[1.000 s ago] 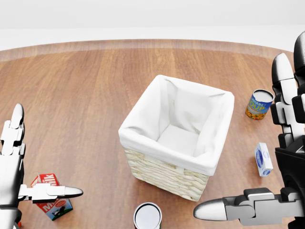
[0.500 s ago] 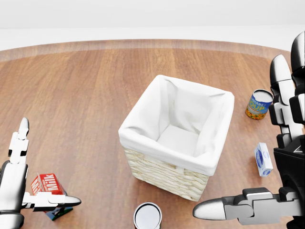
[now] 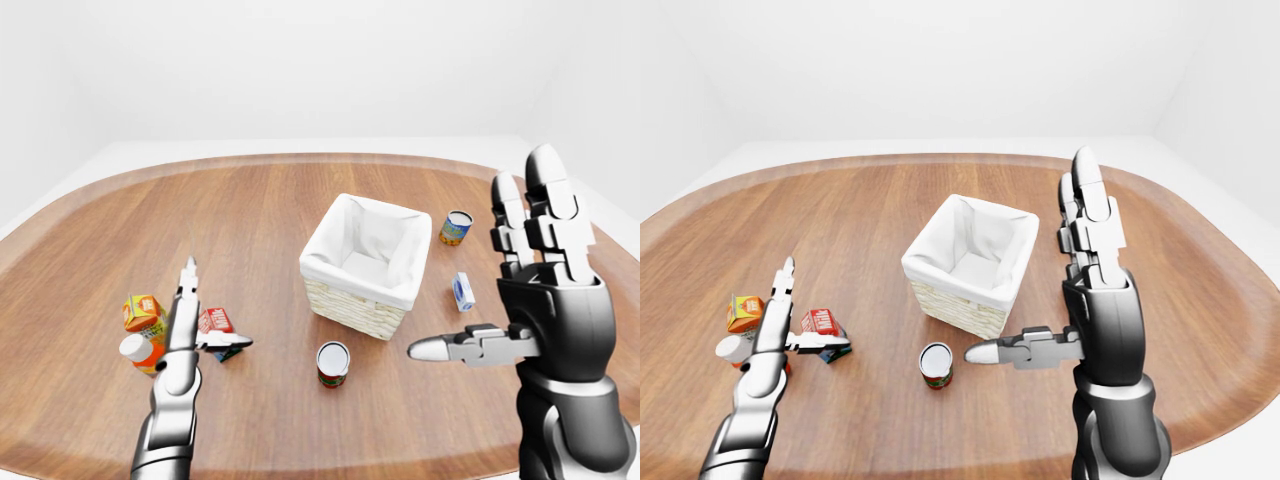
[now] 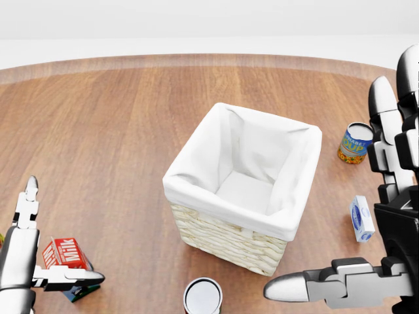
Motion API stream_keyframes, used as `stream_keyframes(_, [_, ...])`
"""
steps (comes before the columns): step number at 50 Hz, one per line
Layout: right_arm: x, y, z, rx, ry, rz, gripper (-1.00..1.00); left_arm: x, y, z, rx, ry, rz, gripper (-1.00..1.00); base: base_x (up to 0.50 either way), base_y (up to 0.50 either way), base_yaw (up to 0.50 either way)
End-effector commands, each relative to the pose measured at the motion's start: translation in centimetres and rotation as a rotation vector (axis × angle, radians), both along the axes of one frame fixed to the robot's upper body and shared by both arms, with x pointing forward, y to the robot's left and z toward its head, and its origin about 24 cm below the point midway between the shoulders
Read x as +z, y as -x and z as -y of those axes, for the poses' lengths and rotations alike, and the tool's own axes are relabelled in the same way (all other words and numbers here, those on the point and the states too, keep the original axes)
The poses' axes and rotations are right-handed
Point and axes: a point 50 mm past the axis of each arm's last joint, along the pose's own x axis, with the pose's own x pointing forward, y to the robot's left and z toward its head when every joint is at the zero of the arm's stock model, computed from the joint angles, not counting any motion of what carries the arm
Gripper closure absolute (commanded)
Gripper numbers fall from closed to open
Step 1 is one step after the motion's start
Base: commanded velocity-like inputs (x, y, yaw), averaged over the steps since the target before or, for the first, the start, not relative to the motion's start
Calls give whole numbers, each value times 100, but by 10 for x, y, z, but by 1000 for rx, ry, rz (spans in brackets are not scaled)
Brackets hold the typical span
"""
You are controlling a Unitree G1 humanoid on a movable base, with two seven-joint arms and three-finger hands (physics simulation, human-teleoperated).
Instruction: Pick the milk and place it in the basket.
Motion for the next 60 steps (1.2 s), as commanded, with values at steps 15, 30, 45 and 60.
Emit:
stream_keyframes(15, [0, 1, -1, 8, 0, -2, -100, -27, -18, -28, 129, -39, -124, -100, 0, 0, 0])
stream_keyframes(30, [0, 1, -1, 7, -1, 0, -100, -41, -20, -33, 158, -44, -192, -100, 0, 0, 0])
stream_keyframes(45, [1, 1, -1, 6, -2, 3, -100, -54, -21, -30, 161, -46, -257, -100, 0, 0, 0])
stream_keyframes(60, [0, 1, -1, 7, -5, 2, -100, -86, -14, -39, 228, -35, -468, -100, 0, 0, 0])
